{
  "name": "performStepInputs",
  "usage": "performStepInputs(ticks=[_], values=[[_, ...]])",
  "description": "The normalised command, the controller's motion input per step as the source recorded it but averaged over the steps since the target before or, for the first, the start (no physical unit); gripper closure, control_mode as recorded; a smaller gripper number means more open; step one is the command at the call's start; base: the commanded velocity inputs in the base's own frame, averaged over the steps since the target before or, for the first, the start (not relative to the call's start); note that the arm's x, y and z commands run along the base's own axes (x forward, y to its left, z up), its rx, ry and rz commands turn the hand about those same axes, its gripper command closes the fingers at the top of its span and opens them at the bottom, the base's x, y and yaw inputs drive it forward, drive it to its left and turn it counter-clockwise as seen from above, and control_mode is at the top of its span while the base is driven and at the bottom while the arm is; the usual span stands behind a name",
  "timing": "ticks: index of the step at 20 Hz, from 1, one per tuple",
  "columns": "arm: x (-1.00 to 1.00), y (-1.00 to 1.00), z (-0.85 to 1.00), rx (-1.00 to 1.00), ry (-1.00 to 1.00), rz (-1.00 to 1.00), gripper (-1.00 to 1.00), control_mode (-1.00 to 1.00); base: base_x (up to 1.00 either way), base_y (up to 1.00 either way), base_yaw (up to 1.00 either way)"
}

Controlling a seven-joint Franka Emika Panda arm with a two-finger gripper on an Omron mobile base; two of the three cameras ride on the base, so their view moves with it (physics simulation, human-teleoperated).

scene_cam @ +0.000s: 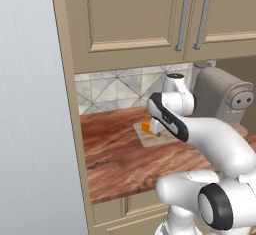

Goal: Retrieve the reheated potato from the microwave, then place the potato, cheese, and condiment on the cutting board.

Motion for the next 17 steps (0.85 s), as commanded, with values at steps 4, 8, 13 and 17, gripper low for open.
performStepInputs(ticks=[4,8,13,17], values=[[-0.72,-0.02,0.24,0.08,-0.16,-0.19,-1.0,-1.0,0.0,0.0,0.0],[-0.76,0.0,0.18,0.13,-0.18,-0.18,-1.0,-1.0,0.0,0.0,0.0],[-0.75,0.0,0.2,0.07,-0.2,-0.16,-1.0,-1.0,0.0,0.0,0.0],[-0.63,0.0,0.31,0.0,-0.14,-0.14,-1.0,-1.0,0.0,0.0,0.0]])
